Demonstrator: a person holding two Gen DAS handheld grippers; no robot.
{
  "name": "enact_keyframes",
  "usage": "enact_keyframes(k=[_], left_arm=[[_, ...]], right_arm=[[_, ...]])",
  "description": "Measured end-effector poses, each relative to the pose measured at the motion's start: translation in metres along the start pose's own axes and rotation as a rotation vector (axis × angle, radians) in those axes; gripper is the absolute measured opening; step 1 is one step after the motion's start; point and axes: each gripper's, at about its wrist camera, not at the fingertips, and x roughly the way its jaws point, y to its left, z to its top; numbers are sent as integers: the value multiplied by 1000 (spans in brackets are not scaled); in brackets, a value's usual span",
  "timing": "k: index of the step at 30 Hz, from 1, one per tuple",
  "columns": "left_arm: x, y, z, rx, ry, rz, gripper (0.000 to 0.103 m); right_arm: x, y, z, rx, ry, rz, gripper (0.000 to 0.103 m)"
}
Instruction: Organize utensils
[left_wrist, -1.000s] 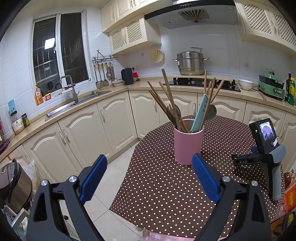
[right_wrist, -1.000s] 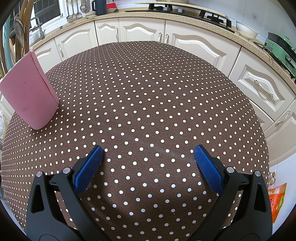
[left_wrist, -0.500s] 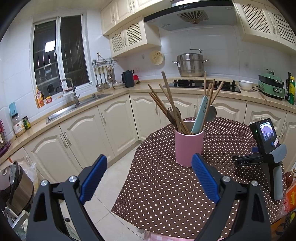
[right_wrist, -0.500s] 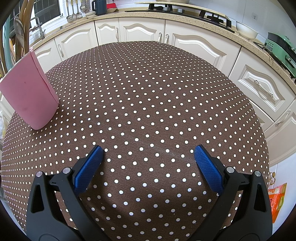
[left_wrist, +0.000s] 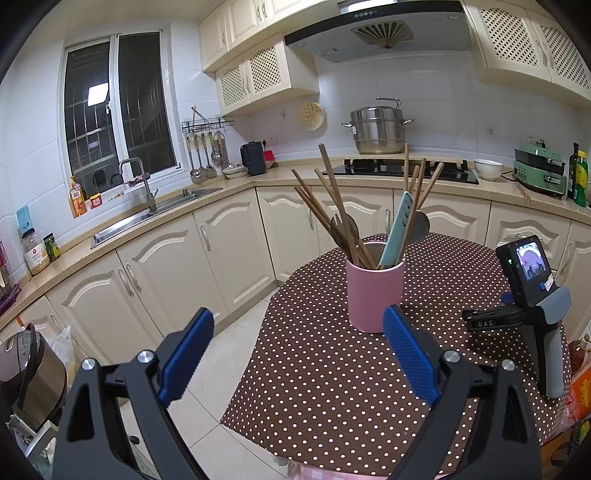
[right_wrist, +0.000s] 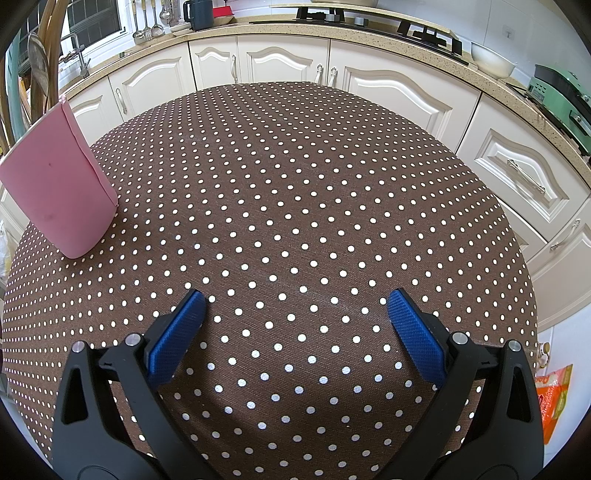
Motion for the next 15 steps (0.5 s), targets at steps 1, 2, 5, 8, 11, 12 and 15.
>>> enact_keyframes(k=[1, 2, 5, 8, 11, 12, 15], left_arm=[[0, 0, 0, 0, 1, -1, 91], [1, 0, 0, 1, 2, -1, 91], [1, 0, 0, 0, 2, -1, 91], [2, -1, 0, 2, 4, 0, 91], [2, -1, 0, 2, 6, -1, 91], [2, -1, -1, 2, 7, 0, 91], [3, -1, -1, 1, 8, -2, 91]], right_arm=[[0, 1, 1, 0, 0, 0, 97], [0, 0, 0, 0, 0, 0, 97], [0, 0, 0, 0, 0, 0, 97], [0, 0, 0, 0, 0, 0, 97], [0, 0, 0, 0, 0, 0, 97], [0, 0, 0, 0, 0, 0, 97], [0, 0, 0, 0, 0, 0, 97]])
